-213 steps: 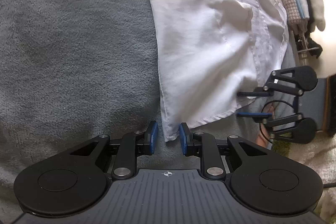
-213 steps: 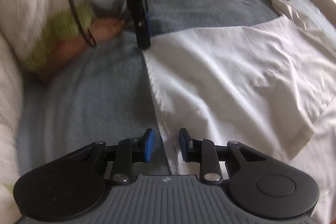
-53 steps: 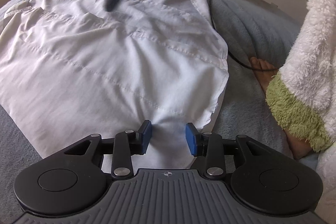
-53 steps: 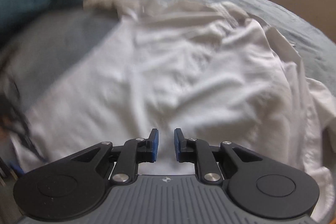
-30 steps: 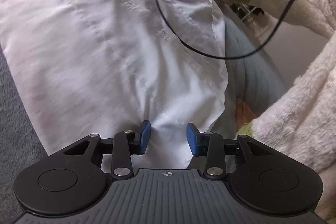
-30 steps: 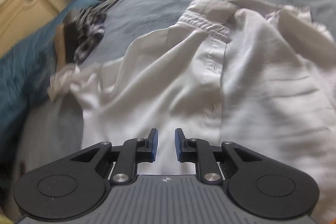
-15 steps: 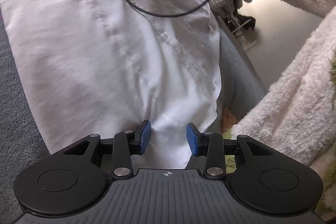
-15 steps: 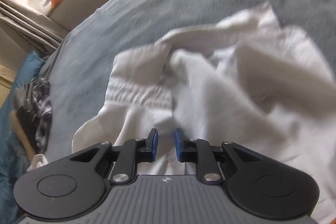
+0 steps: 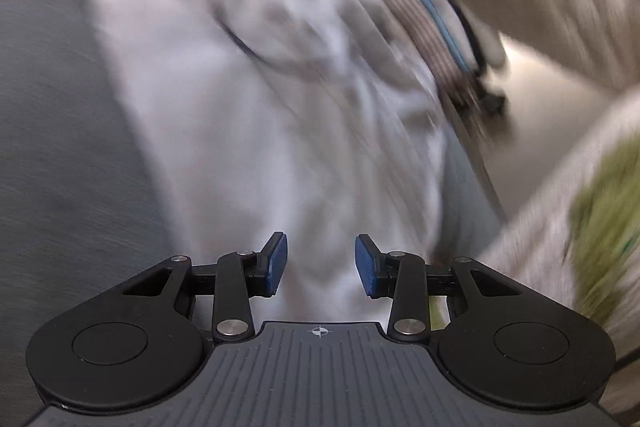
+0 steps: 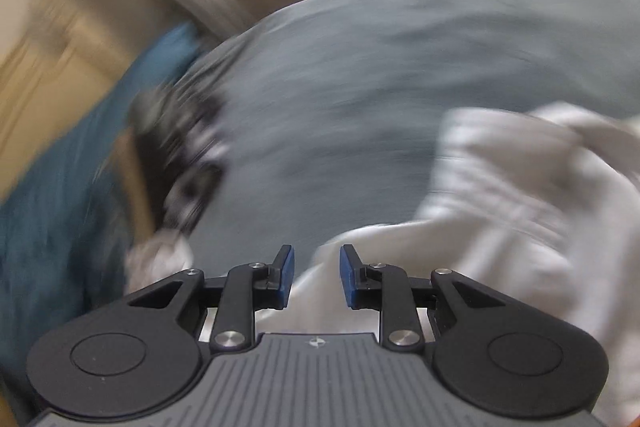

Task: Fold clothes

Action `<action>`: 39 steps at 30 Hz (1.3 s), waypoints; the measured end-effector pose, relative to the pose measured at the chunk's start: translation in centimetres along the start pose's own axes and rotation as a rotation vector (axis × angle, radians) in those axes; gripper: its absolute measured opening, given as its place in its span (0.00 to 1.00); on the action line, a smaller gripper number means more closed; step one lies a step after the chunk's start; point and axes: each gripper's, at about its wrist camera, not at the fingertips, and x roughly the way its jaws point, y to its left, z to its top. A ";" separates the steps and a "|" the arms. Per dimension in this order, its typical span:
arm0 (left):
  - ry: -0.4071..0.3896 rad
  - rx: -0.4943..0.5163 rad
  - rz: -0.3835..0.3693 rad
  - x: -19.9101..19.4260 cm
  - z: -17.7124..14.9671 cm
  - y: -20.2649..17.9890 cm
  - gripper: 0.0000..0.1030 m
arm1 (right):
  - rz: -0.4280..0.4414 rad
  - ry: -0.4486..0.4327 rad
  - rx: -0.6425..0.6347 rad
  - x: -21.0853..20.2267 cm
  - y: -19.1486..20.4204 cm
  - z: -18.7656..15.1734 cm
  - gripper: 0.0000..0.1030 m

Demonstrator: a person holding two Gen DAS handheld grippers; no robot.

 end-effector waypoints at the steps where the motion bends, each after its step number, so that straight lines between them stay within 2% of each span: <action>1: -0.048 -0.008 0.050 -1.5 0.8 0.9 0.36 | 0.010 0.016 -0.072 0.3 1.7 0.0 0.26; 3: -0.163 0.000 0.199 -4.6 2.7 2.6 0.36 | 0.035 0.030 -0.173 0.8 4.6 -0.3 0.26; 5: -0.279 -0.040 0.384 -7.4 4.6 4.8 0.36 | 0.075 0.042 -0.234 1.2 7.0 -0.9 0.26; 7: -0.363 -0.058 0.634 -9.2 6.4 7.1 0.36 | 0.108 0.059 -0.291 1.7 9.0 -1.6 0.26; 10: -0.407 0.050 1.045 -9.8 8.7 9.9 0.37 | 0.121 0.079 -0.389 2.8 12.0 -2.9 0.29; 11: -0.407 0.081 1.126 -9.6 9.3 10.8 0.38 | 0.114 0.081 -0.433 3.2 13.0 -3.5 0.33; 13: -0.392 0.138 1.221 -8.9 10.3 12.5 0.40 | 0.102 0.072 -0.536 3.8 15.2 -4.7 0.40; 15: -0.370 0.176 1.250 -8.1 11.0 14.0 0.41 | 0.090 0.059 -0.646 4.4 17.4 -6.1 0.42; 18: -0.306 0.321 1.324 -6.2 11.0 15.6 0.41 | 0.074 0.035 -0.757 5.0 20.0 -7.3 0.46; 21: -0.290 0.453 1.413 -4.6 10.7 16.5 0.41 | 0.086 0.028 -0.773 5.2 21.1 -7.8 0.50; 23: -0.296 0.485 1.435 -4.3 11.0 17.1 0.41 | 0.087 0.024 -0.771 5.1 21.0 -8.1 0.50; 25: -0.302 0.488 1.437 -4.4 11.5 17.6 0.40 | 0.072 0.015 -0.763 4.9 20.5 -8.2 0.50; 27: -0.307 0.470 1.440 -4.7 12.1 18.1 0.31 | 0.057 0.008 -0.728 4.5 19.4 -8.0 0.50; 28: -0.305 0.445 1.436 -5.1 12.4 18.3 0.23 | 0.049 0.004 -0.707 4.3 18.8 -7.9 0.50; 29: -0.302 0.415 1.426 -5.6 12.8 18.5 0.09 | 0.042 -0.001 -0.685 4.1 18.3 -7.8 0.50; 30: -0.302 0.393 1.417 -6.2 13.1 18.4 0.07 | 0.034 -0.007 -0.665 3.8 17.7 -7.6 0.50; 34: -0.309 0.345 1.377 -9.4 14.0 16.5 0.04 | 0.009 -0.062 -0.604 1.9 15.5 -7.1 0.50; 39: -0.319 0.230 1.319 -16.4 15.6 12.4 0.04 | -0.001 -0.116 -0.543 -0.3 13.0 -6.6 0.50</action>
